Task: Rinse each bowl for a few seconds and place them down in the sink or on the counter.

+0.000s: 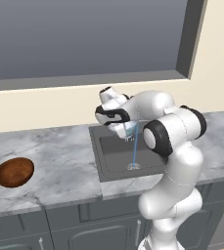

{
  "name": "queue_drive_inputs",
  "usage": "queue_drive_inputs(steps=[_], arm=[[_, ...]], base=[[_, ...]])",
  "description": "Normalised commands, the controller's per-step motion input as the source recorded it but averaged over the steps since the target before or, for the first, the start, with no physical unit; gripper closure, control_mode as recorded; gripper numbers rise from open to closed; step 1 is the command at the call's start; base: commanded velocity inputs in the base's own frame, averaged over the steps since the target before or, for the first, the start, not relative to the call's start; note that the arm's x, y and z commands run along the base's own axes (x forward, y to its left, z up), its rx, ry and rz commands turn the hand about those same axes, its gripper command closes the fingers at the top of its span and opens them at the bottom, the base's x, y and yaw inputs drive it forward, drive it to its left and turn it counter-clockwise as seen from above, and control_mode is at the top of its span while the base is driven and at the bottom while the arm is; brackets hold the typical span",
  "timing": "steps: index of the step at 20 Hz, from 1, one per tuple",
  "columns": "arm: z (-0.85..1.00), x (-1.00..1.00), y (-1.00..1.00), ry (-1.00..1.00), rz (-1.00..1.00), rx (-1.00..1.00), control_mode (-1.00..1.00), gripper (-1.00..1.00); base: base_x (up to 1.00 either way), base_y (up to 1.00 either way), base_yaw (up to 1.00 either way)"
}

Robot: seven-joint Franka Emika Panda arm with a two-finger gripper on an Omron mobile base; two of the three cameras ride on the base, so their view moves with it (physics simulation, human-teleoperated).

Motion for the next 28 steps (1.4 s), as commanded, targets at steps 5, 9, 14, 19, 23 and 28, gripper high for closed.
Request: queue_drive_inputs(steps=[5,9,14,19,23,28], arm=[[0.00,0.01,0.49,-0.05,-0.06,-0.01,-1.00,1.00],[0.00,0.03,0.43,-0.02,-0.05,0.00,-1.00,1.00],[0.00,0.07,0.34,-0.01,-0.03,0.00,-1.00,1.00],[0.00,0.12,0.48,-0.02,-0.03,-0.05,-1.00,1.00],[-0.07,0.10,0.46,-0.01,-0.02,-0.06,-1.00,1.00],[-0.16,0.19,0.57,0.00,-0.04,-0.05,-1.00,1.00]], base=[[0.00,0.00,0.00],[0.00,0.00,0.00],[0.00,0.00,0.00],[0.00,0.00,0.00],[0.00,0.00,0.00],[0.00,0.00,0.00]])
